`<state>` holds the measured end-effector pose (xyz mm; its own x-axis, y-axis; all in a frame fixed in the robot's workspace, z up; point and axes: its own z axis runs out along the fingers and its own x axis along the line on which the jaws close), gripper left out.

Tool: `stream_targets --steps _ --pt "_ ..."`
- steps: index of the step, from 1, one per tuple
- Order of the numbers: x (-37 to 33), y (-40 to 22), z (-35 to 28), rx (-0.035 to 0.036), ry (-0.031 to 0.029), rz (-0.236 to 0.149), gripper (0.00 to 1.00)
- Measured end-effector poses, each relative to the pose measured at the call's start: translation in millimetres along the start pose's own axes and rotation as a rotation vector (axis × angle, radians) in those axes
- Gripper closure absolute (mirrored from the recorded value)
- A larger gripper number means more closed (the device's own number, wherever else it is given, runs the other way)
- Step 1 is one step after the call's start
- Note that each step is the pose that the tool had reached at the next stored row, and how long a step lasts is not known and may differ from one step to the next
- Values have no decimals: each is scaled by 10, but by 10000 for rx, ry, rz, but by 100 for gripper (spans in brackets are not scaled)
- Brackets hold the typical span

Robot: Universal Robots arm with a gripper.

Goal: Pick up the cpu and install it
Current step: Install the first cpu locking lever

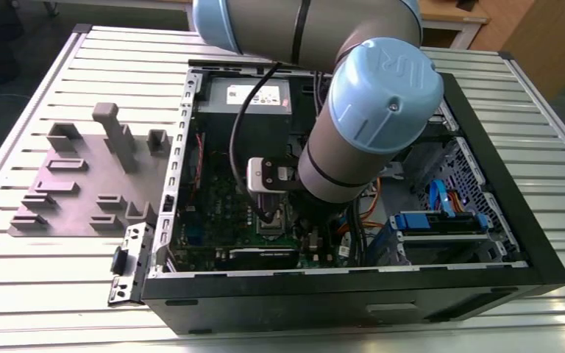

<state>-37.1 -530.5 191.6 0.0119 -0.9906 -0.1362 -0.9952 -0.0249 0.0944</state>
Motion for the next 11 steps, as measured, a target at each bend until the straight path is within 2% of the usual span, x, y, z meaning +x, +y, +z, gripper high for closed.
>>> stream_targets --steps 11 --pt "0 -4 0 0 -1 0 89"
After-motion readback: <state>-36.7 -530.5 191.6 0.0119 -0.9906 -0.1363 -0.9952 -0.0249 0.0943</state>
